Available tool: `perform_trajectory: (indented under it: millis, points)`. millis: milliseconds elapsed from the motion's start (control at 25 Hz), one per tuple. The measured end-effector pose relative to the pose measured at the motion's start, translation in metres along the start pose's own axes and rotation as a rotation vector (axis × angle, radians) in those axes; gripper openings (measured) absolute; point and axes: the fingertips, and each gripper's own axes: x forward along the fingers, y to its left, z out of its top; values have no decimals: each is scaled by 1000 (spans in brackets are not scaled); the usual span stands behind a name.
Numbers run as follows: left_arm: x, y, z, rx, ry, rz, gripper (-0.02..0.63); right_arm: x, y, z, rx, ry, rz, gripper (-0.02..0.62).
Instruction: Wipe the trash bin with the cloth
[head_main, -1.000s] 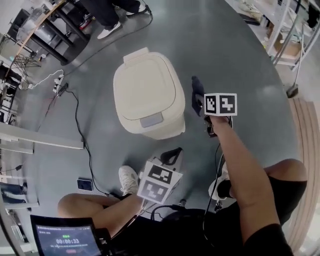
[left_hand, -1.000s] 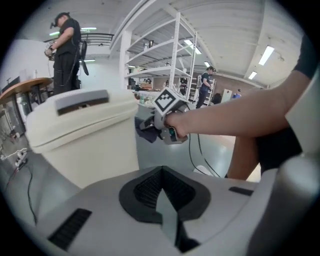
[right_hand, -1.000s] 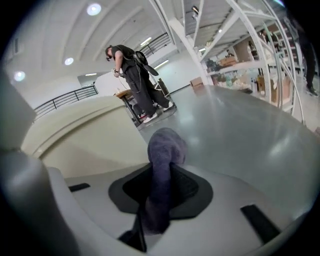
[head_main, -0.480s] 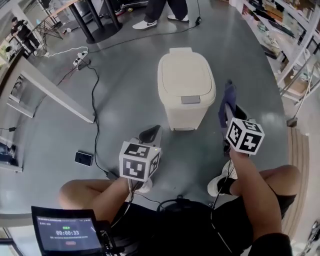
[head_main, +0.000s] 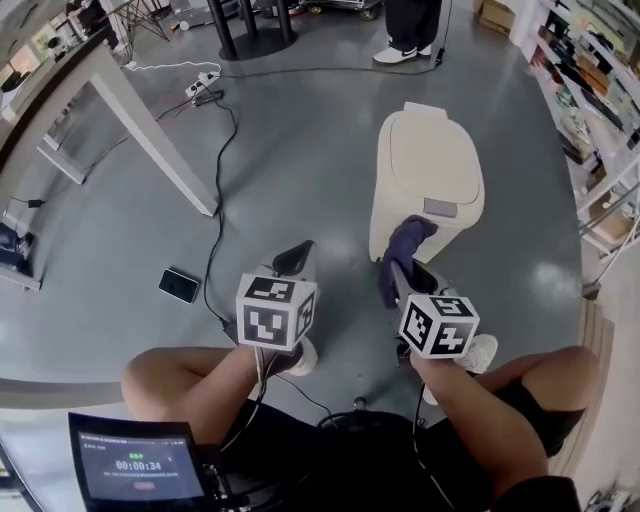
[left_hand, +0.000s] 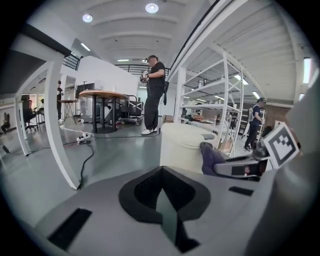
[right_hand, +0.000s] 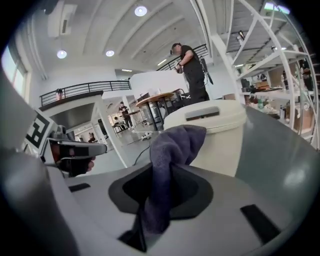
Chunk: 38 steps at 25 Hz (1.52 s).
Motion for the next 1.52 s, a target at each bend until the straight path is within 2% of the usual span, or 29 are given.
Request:
perform_trajectory:
  millis: [160, 280, 480, 680, 960, 1160, 1360, 1440, 1520]
  points:
    - [1, 27, 1, -59, -1, 33, -3, 33, 34, 5, -21, 10, 65, 89]
    - [2, 32, 16, -94, -28, 21, -3, 54, 53, 13, -15, 10, 99, 89]
    - [16, 46, 36, -76, -51, 27, -3, 83, 73, 17, -4, 9, 113, 89]
    - [39, 70, 59, -69, -52, 38, -3, 97, 67, 33, 34, -47, 48, 89]
    - [85, 81, 105, -27, -80, -1, -2, 112, 55, 48, 174, -92, -14, 89]
    - [120, 79, 109, -14, -56, -47, -3, 123, 35, 44, 242, -109, -99, 89]
    - [147, 84, 95, 84, -61, -104, -3, 131, 18, 44, 227, -134, -176, 89]
    - [155, 93, 92, 64, -62, -130, -3, 138, 16, 44, 227, -146, -201, 89]
    - [160, 100, 90, 9, -54, -150, -3, 142, 15, 45, 226, -161, -229, 89]
